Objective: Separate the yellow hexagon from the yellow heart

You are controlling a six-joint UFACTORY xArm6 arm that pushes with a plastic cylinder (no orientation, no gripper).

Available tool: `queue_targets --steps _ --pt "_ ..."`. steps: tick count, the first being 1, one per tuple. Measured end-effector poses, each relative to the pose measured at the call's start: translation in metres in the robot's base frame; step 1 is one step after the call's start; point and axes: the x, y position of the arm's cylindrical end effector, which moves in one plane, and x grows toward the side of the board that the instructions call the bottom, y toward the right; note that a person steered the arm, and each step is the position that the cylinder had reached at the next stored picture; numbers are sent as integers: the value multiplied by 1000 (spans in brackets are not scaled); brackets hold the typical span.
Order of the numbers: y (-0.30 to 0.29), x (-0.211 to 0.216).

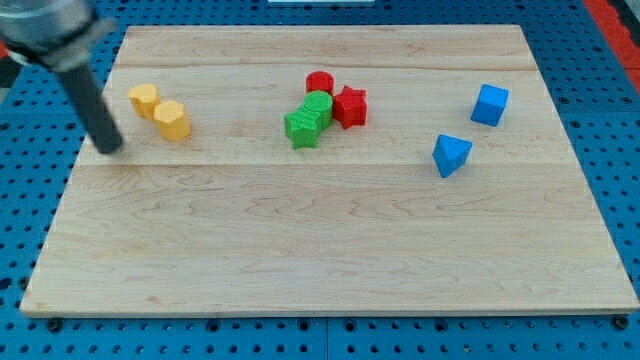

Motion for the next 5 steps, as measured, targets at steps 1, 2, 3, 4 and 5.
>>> queue_targets --steps 1,2,3,4,5 --pt "-19 -50" --pt "30 -62" --pt "81 -35" --pt "126 -1" --pt "129 12"
